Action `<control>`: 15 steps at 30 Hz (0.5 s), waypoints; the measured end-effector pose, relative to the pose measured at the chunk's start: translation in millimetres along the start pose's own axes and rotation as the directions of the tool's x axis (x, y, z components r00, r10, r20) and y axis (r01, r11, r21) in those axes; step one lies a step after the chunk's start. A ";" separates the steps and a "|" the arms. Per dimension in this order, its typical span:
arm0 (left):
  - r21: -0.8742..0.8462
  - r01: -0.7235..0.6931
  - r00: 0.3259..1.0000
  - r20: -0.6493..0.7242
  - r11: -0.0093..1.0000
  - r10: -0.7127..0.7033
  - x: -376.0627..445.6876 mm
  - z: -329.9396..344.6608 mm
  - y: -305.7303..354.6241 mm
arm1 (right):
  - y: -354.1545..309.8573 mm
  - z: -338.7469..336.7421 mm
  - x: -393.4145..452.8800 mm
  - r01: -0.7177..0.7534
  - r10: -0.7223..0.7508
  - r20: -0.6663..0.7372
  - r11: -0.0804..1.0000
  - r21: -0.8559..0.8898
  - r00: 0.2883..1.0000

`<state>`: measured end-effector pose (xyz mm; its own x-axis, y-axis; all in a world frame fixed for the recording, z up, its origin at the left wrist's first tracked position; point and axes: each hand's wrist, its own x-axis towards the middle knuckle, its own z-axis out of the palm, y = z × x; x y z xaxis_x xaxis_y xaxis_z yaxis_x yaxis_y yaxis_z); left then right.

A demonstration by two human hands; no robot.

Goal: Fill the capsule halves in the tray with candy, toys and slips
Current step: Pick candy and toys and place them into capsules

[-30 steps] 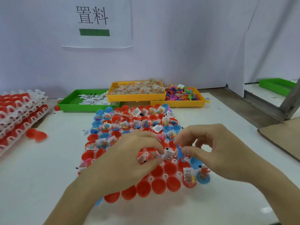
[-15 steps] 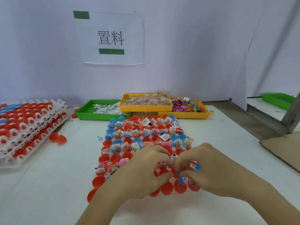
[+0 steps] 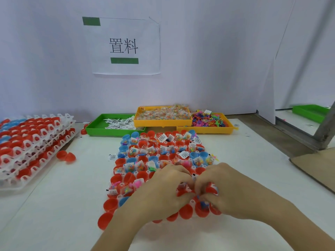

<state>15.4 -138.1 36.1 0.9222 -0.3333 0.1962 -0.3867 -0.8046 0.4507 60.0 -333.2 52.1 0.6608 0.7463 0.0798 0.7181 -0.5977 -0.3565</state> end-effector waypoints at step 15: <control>0.087 0.086 0.988 -0.139 0.993 -0.073 66.5 -52.4 -47.2 | 70.5 -33.7 65.9 -0.006 0.109 -0.484 0.978 0.209 0.868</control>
<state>94.5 -96.5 73.5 0.9378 -0.2019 0.2824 -0.3043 -0.8697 0.3887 161.5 -336.0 63.6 0.7575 0.4410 0.4814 0.6527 -0.5274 -0.5439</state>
